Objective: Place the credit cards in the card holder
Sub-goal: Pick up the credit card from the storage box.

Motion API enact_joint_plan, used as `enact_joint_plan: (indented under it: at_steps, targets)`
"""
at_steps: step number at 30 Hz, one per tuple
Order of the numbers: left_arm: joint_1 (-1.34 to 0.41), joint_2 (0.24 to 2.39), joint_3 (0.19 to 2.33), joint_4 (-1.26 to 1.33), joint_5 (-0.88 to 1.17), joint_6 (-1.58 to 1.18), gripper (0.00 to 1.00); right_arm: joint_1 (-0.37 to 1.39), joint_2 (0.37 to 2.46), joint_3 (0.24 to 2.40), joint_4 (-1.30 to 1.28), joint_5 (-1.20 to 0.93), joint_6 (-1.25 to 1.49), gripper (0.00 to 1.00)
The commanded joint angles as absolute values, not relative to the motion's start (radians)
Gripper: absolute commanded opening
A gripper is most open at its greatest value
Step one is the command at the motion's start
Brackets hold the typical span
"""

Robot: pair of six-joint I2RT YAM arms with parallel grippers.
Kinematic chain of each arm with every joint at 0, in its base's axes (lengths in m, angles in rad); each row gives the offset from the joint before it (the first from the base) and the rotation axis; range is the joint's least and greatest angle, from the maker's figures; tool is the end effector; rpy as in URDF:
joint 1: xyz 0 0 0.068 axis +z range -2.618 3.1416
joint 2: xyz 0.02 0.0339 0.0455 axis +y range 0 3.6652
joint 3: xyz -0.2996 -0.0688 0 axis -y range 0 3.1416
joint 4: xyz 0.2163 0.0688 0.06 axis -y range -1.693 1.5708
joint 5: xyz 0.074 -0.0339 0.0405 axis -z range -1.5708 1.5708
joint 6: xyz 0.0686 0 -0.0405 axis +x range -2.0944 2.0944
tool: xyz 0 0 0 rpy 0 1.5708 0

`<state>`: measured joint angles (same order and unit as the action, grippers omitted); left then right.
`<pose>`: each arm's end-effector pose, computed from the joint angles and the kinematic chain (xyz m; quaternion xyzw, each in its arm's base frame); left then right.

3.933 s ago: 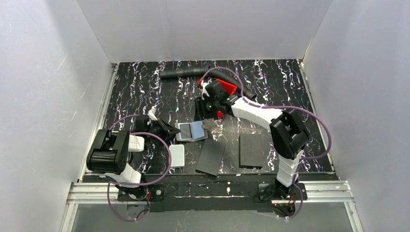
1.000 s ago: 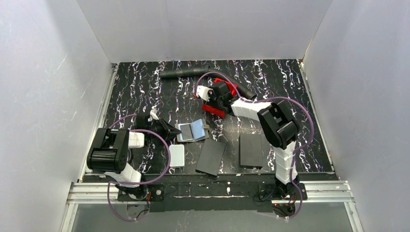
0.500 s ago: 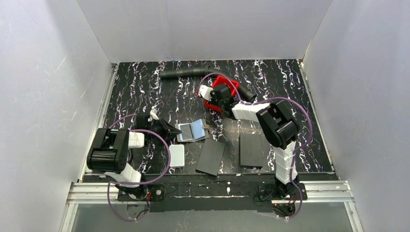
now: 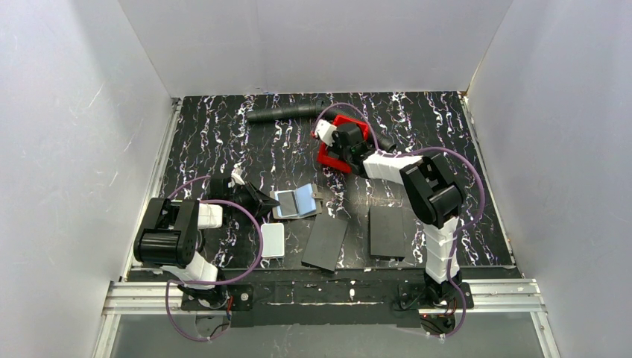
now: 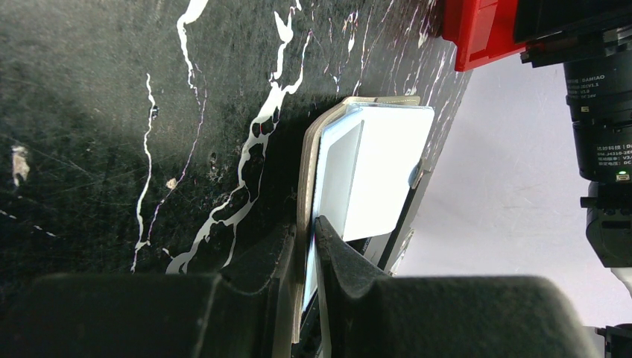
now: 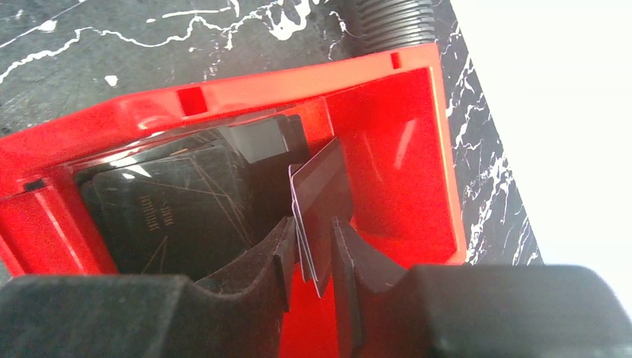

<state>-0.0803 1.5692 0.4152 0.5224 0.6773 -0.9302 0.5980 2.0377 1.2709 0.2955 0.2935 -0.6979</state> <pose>0.2605 -0.0641 0.1644 -0.2098 0.8283 -0.4658 0.2301 0.4051 0.2520 0.2107 -0.4482 0.7186 -0.1503 0.5100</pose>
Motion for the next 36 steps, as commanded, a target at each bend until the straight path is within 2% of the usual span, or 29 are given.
enact_joint_plan:
  at_steps: [1,10,17,23,29,36]
  targets:
    - [-0.075,1.538,0.414,0.508,0.678,-0.913,0.12,0.579,1.99,1.321,0.336,0.301,-0.652,0.31]
    - [-0.076,1.533,0.41,0.508,0.675,-0.911,0.12,0.555,2.009,1.357,0.333,0.281,-0.62,0.25]
    - [-0.076,1.54,0.409,0.508,0.676,-0.914,0.13,0.552,2.02,1.409,0.273,0.222,-0.61,0.1]
    - [-0.077,1.561,0.42,0.508,0.701,-0.919,0.21,0.552,2.006,1.407,0.25,0.206,-0.58,0.01]
    - [-0.077,1.533,0.421,0.507,0.709,-0.927,0.31,0.549,1.975,1.424,0.2,0.209,-0.513,0.01]
    - [-0.077,1.466,0.451,0.452,0.723,-0.955,0.41,0.482,1.921,1.442,0.162,0.137,-0.227,0.01]
